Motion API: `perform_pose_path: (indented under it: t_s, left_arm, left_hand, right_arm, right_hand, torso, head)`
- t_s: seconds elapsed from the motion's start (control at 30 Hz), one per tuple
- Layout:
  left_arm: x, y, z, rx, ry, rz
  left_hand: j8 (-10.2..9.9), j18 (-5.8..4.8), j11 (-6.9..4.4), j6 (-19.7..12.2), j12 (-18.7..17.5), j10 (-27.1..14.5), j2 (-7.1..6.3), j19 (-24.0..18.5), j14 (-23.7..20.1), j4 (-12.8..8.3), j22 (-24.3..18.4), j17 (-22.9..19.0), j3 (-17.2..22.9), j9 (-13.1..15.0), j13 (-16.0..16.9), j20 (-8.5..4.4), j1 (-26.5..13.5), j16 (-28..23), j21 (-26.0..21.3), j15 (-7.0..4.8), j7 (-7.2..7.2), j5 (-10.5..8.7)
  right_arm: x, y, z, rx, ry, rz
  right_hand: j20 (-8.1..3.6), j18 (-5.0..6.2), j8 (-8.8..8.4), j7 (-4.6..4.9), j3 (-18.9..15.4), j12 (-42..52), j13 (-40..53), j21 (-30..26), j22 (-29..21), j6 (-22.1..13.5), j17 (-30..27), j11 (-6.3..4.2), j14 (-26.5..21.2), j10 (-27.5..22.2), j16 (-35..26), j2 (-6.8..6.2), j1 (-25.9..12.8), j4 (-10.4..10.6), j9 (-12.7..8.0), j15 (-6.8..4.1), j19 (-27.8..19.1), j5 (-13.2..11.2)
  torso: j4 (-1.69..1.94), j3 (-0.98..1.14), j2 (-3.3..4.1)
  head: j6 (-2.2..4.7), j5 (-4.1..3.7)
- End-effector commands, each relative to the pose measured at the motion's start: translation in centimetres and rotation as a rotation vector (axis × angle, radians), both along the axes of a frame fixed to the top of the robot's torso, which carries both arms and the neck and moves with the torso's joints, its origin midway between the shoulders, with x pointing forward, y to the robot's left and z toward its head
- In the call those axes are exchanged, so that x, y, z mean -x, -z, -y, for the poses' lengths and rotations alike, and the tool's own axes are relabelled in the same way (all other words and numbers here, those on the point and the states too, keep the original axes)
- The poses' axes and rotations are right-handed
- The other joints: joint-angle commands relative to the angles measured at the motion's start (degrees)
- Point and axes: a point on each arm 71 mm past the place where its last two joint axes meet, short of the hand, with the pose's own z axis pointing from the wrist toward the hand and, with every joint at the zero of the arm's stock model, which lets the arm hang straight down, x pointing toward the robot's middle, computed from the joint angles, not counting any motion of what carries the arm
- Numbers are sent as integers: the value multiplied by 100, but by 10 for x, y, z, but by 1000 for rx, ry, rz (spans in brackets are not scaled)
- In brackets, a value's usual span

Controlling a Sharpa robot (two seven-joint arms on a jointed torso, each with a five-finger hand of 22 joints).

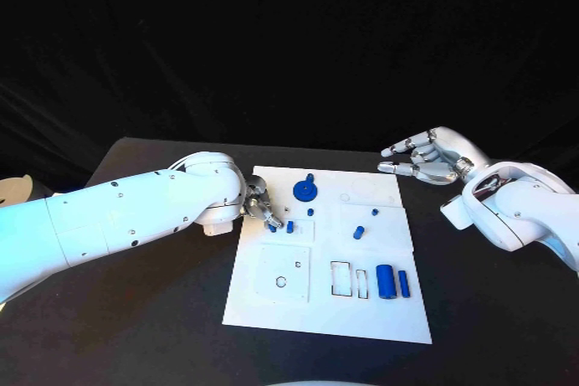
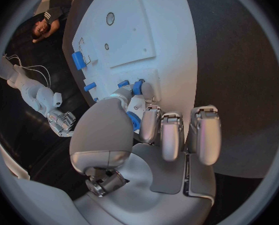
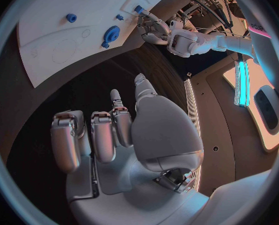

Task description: Assemble the parts on the task board

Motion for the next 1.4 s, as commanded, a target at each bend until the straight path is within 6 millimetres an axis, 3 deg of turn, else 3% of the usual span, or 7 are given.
perform_pose_path:
  t_s: [0.03, 0.5, 0.67, 1.4]
  left_arm:
    - [3, 6, 1, -30, 23, -32]
    - [1, 8, 1, -49, 30, -50]
    - [0, 9, 1, -58, 34, -59]
    - [0, 10, 1, -85, 46, -64]
  left_hand:
    - [-33, -38, 5, 39, 27, 72, 64, 528, 593, 8, 1322, 1510, -51, 11, 6, -37, -10, 18, 17, -50, -6, -37]
    - [-52, -42, 12, 45, 37, 75, 150, 534, 593, 206, 1341, 1510, -323, 35, 24, -36, -86, 18, 31, -48, 3, -64]
    - [-60, -43, 16, 42, 31, 70, 229, 535, 593, 337, 1343, 1510, -510, 57, 23, -33, -112, 18, 31, -46, 9, -357]
    - [-56, -54, 13, 50, 62, 82, 291, 551, 593, 376, 1386, 1510, -599, 78, 60, -34, -44, 18, 66, -48, 2, -451]
  right_arm:
    - [1, 0, -1, 1, -11, 4]
    - [1, 0, -2, 0, -11, 5]
    - [1, 0, -2, 0, -11, 5]
    - [1, 0, -1, 1, -10, 5]
  right_hand:
    - [-10, 68, 14, -13, -37, -28, 872, -37, 1086, 25, 901, 4, 451, 76, -24, 52, 15, 2, 9, -7, 367, 33]
    - [-10, 68, 14, -13, -37, -28, 872, -37, 1086, 25, 901, 4, 451, 76, -24, 52, 15, 2, 9, -7, 367, 33]
    - [-11, 69, 15, -13, -46, -30, 871, -38, 1084, 26, 895, 3, 450, 75, -28, 56, 15, 5, 9, -7, 365, 43]
    - [-11, 69, 15, -13, -46, -30, 871, -38, 1084, 26, 895, 3, 450, 75, -28, 56, 15, 5, 9, -7, 365, 43]
  torso:
    - [-3, 1, 2]
    - [3, 0, 1]
    - [-5, 1, 8]
    - [8, -1, -2]
  head:
    - [1, 1]
    - [-18, -7]
    - [-20, 0]
    - [-48, -13]
